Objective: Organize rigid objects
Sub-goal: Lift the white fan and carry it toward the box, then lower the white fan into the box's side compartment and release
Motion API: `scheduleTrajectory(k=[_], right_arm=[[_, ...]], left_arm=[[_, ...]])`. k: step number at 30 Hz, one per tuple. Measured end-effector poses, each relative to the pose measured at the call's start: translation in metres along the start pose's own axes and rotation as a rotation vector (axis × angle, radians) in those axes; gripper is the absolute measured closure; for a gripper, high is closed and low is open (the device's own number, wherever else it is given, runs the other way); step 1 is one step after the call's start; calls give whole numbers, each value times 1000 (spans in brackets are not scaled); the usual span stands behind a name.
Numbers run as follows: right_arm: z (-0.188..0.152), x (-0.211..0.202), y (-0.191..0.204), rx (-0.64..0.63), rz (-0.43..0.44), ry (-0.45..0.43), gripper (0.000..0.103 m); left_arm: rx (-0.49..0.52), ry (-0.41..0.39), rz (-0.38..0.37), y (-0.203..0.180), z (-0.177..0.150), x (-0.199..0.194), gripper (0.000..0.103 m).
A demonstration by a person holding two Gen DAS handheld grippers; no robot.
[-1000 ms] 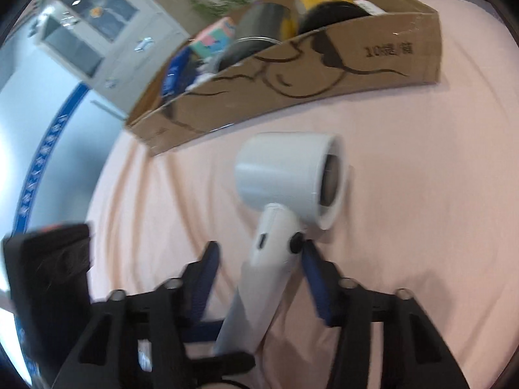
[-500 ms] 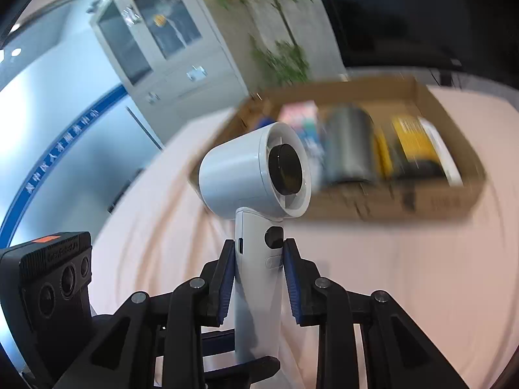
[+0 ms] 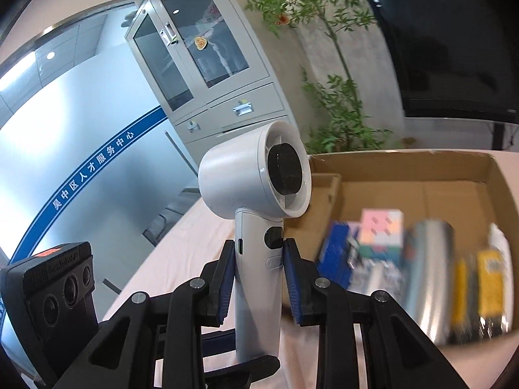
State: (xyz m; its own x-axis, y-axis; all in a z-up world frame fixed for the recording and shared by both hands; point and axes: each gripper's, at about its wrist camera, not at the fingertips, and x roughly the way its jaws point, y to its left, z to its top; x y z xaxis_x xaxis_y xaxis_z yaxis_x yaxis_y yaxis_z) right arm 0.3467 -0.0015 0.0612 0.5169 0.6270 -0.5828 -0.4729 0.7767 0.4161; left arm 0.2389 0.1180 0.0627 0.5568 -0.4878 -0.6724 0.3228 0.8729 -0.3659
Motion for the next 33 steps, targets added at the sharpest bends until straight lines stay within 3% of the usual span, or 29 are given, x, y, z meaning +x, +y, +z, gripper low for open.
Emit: scheduleTrajectory(k=[9, 17, 21, 24, 26, 27, 28, 29, 30, 32, 33], right_arm=[[57, 139, -36, 104, 13, 158, 76], [40, 210, -84, 237, -25, 319, 76], [37, 217, -84, 195, -66, 335, 74], [41, 198, -79, 155, -125, 306, 73], [46, 169, -73, 116, -143, 243, 61], [45, 153, -73, 106, -148, 213, 43], [45, 140, -72, 103, -151, 185, 34], [43, 120, -74, 104, -153, 143, 19], [39, 101, -75, 95, -172, 108, 14], [27, 70, -76, 41, -241, 70, 13], [20, 54, -78, 13, -279, 55, 10]], left_arm=[[-82, 93, 12, 81, 41, 45, 75], [-119, 197, 25, 100, 31, 80, 75], [-128, 217, 32, 98, 26, 82, 75], [-118, 212, 97, 103, 25, 84, 75], [-121, 166, 105, 101, 22, 69, 75], [-111, 139, 134, 97, 21, 58, 75], [-99, 114, 161, 92, 19, 50, 73], [-84, 84, 186, 86, 18, 42, 64], [-66, 37, 219, 76, 14, 29, 55], [-58, -58, 272, 58, 5, 7, 16], [-54, -106, 294, 50, 1, -2, 15]])
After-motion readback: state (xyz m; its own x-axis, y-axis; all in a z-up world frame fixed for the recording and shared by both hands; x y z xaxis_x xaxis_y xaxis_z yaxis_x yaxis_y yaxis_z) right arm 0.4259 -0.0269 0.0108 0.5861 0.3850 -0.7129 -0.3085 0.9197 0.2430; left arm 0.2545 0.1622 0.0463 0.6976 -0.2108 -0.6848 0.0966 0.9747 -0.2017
